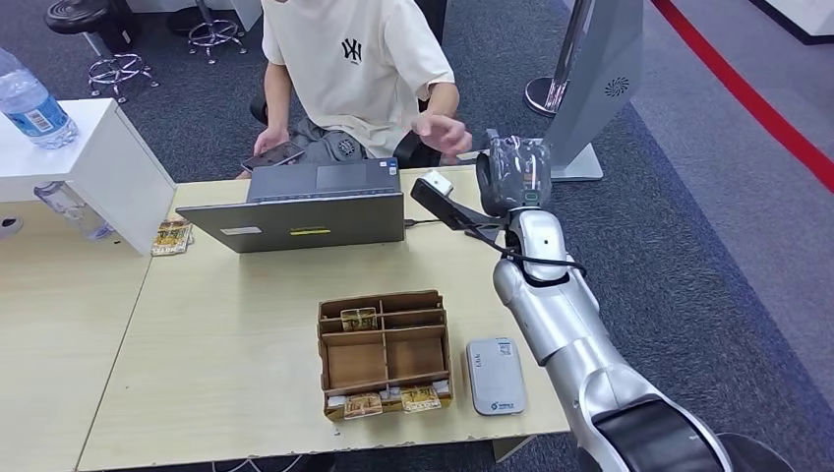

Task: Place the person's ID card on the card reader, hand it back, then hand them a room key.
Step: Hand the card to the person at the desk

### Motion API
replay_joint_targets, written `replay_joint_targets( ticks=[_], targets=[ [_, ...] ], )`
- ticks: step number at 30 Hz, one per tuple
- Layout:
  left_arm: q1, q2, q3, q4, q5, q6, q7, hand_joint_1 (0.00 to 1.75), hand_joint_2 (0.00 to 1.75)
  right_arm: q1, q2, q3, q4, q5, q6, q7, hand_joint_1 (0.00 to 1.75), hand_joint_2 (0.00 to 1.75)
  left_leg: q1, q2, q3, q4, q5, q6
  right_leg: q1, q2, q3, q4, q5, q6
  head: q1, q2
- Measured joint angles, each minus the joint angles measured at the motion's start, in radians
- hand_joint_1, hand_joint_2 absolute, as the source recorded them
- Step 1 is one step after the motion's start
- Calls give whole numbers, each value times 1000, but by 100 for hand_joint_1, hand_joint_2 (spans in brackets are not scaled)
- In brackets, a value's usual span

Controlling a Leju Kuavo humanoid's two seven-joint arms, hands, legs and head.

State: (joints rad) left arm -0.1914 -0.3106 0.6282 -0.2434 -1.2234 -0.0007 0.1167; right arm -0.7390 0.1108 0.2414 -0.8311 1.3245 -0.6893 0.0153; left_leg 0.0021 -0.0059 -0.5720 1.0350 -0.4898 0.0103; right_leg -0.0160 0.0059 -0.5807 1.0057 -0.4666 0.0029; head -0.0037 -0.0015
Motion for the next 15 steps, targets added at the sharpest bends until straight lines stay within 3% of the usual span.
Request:
replay_joint_targets(
  ticks=[15],
  targets=[
    [-3, 0, -7, 0, 0, -3, 0, 0, 0, -10, -5, -13, 54, 13, -2, 14, 175, 175, 0, -1, 0, 0, 0, 0, 0, 0, 0, 0, 0, 0, 0, 0]
  ],
)
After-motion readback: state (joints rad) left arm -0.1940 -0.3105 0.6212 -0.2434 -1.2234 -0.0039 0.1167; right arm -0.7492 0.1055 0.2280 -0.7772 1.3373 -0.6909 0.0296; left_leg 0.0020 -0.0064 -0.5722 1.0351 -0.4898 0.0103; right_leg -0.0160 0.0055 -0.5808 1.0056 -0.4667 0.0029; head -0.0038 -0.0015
